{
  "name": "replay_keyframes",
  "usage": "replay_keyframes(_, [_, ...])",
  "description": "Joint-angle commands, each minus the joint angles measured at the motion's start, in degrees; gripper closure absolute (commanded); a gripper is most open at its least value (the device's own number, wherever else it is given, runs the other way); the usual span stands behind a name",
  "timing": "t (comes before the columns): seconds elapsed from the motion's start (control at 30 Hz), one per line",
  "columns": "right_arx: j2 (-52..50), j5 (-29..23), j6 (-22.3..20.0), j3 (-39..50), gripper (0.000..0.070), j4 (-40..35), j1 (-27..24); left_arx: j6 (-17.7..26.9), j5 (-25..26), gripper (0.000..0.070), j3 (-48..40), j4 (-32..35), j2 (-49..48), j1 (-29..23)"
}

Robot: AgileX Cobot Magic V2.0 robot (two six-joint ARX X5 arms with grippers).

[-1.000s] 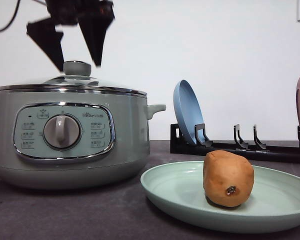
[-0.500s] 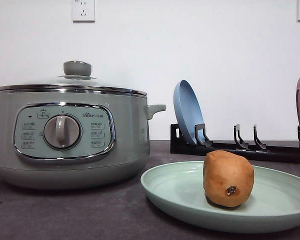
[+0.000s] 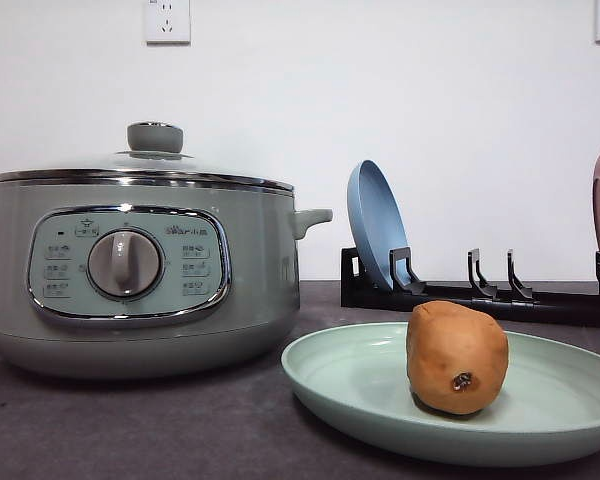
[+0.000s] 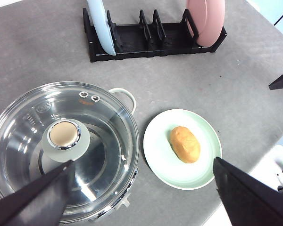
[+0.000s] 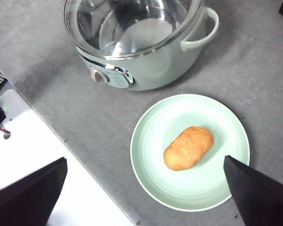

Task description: Transfer potato from steamer to green plate

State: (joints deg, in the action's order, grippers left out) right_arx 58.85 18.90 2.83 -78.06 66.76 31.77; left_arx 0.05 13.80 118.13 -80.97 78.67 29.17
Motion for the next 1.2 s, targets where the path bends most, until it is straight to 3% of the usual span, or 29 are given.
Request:
replay_keyframes(0.0, [0.22,0.21,0.11,-1.11,0.0008,-0.22,0.31,-0.54,0.27,0.0148,1.4,-1.86,0.41,0.37])
replay_keyframes(0.07, [0.22,0.2,0.09,-1.11,0.0024,-0.24,0.31,-0.54,0.26,0.0234,1.4,-1.86,0.42,0.39])
replay_keyframes(0.1, [0.23,0.18,0.03,-1.11,0.0079,-0.26,0.31,-0.54,0.26,0.0305,1.4,-1.86,0.4,0.39])
replay_keyframes(0.13, [0.24,0.17,-0.07,-1.11,0.0164,-0.29,0.31,-0.55,0.26,0.0389,1.4,-1.86,0.39,0.39])
replay_keyframes(0.2, [0.24,0.16,-0.36,-1.11,0.0435,-0.35,0.31,-0.57,0.26,0.0592,1.4,-1.86,0.39,0.39])
replay_keyframes(0.23, [0.24,0.16,-0.51,-1.11,0.056,-0.43,0.31,-0.57,0.26,0.0664,1.4,-1.86,0.39,0.39])
replay_keyframes(0.27, [0.22,0.17,-0.74,-1.11,0.0684,-0.55,0.31,-0.59,0.26,0.0692,1.4,-1.86,0.39,0.39])
replay_keyframes(1.17, [0.22,0.2,-0.92,-1.11,0.07,-4.63,0.31,-0.55,0.22,0.0696,1.4,-1.77,0.4,0.38])
